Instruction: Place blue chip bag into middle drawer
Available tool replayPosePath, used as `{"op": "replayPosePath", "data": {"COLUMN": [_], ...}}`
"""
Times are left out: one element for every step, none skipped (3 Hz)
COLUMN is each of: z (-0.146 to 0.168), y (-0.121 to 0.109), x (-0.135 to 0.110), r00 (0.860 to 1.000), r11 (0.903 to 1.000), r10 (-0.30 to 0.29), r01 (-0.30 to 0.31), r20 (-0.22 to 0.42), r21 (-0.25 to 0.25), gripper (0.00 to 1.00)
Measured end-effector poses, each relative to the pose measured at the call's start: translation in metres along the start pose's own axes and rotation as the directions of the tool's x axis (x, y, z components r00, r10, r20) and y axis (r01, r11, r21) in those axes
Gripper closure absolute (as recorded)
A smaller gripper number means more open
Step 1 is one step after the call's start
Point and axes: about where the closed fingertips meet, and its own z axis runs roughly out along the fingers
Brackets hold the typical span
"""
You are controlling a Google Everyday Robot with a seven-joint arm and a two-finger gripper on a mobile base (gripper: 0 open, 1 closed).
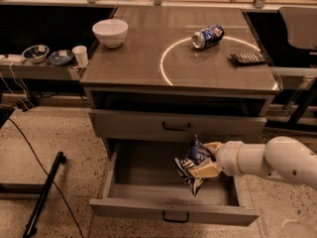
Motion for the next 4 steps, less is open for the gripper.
{"op": "replayPosePath", "data": {"z": [0.028, 0.063, 0.095, 0.129], "y": [0.010, -0.005, -0.053, -0.072], "x": [0.071, 0.099, 0.105, 0.109], "r00": [0.962, 0.911, 0.888, 0.902], "r11": [0.9619, 0.9009, 0.8565, 0.8726], "r10": [0.268, 0.413, 0.441, 0.407], "r01": [-0.265, -0.408, -0.460, -0.431], "r20": [-0.049, 0.000, 0.132, 0.147], "r21": [0.068, 0.147, 0.234, 0.230], "gripper": [1.00, 0.81, 0.50, 0.27]}}
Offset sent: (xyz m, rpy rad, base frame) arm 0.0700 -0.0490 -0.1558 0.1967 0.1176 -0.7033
